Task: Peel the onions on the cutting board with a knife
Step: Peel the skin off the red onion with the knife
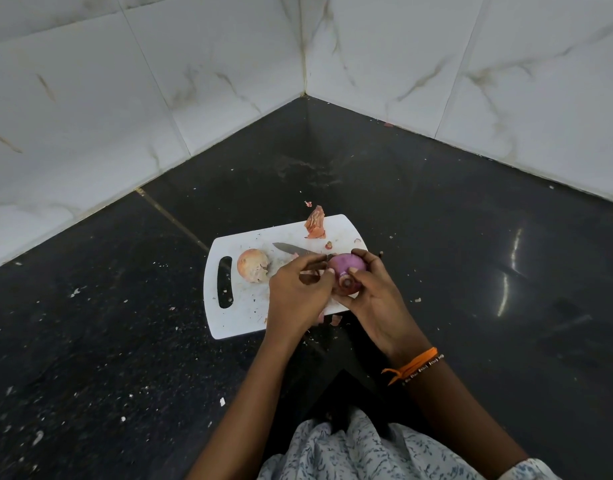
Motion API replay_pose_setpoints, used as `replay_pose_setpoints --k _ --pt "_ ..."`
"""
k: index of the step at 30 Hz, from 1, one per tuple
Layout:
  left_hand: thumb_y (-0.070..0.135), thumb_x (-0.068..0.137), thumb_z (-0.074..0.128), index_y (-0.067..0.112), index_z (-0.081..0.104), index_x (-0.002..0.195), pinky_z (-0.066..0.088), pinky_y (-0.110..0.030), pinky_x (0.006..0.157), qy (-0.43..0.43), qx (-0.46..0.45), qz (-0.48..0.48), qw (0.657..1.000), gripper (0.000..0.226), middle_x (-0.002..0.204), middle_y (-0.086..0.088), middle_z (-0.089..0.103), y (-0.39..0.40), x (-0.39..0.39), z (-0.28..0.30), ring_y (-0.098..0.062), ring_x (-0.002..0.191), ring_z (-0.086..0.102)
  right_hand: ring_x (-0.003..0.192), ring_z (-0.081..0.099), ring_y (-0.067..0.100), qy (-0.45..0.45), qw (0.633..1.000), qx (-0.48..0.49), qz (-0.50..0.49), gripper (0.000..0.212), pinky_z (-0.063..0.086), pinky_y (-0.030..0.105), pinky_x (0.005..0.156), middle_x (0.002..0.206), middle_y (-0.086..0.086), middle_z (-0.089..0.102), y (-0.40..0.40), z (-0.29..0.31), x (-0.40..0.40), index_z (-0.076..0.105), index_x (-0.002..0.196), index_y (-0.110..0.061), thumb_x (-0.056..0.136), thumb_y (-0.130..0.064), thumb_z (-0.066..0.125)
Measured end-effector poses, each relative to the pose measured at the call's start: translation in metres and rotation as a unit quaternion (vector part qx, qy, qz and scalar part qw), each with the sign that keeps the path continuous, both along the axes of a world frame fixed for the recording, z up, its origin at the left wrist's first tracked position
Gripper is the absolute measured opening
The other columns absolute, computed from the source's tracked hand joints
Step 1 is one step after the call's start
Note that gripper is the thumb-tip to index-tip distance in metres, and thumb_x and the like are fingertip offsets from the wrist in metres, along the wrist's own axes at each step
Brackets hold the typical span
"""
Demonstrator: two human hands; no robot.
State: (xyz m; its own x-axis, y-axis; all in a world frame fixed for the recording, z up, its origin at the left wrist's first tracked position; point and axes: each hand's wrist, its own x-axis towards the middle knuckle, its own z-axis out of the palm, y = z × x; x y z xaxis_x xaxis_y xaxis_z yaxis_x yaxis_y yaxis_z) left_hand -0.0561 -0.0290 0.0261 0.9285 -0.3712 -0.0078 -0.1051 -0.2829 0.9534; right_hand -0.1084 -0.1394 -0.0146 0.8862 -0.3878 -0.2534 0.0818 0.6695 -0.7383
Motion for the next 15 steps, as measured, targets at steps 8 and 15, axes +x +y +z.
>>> replay_pose_setpoints --k 8,15 --pt "0.018 0.077 0.069 0.024 0.072 0.091 0.053 -0.012 0.070 -0.012 0.034 0.001 0.999 0.016 0.081 0.013 0.071 0.0041 0.0030 -0.0006 0.003 0.076 0.067 0.108 0.060 0.027 -0.002 0.999 -0.034 0.025 0.026 0.057 0.036 0.080 0.129 0.015 0.050 0.0045 0.0012 -0.0008 0.054 0.112 -0.018 0.094 -0.002 0.048" --pt "0.017 0.075 0.070 0.017 0.073 0.089 0.054 -0.021 0.071 -0.025 0.060 -0.001 0.998 0.014 0.078 0.005 0.072 0.0035 0.0041 -0.0049 -0.005 0.074 0.067 0.100 0.062 0.021 0.001 0.997 -0.068 0.041 0.030 0.056 0.039 0.087 0.123 0.012 0.054 0.0054 0.0030 -0.0022 0.054 0.110 -0.019 0.093 0.004 0.045"
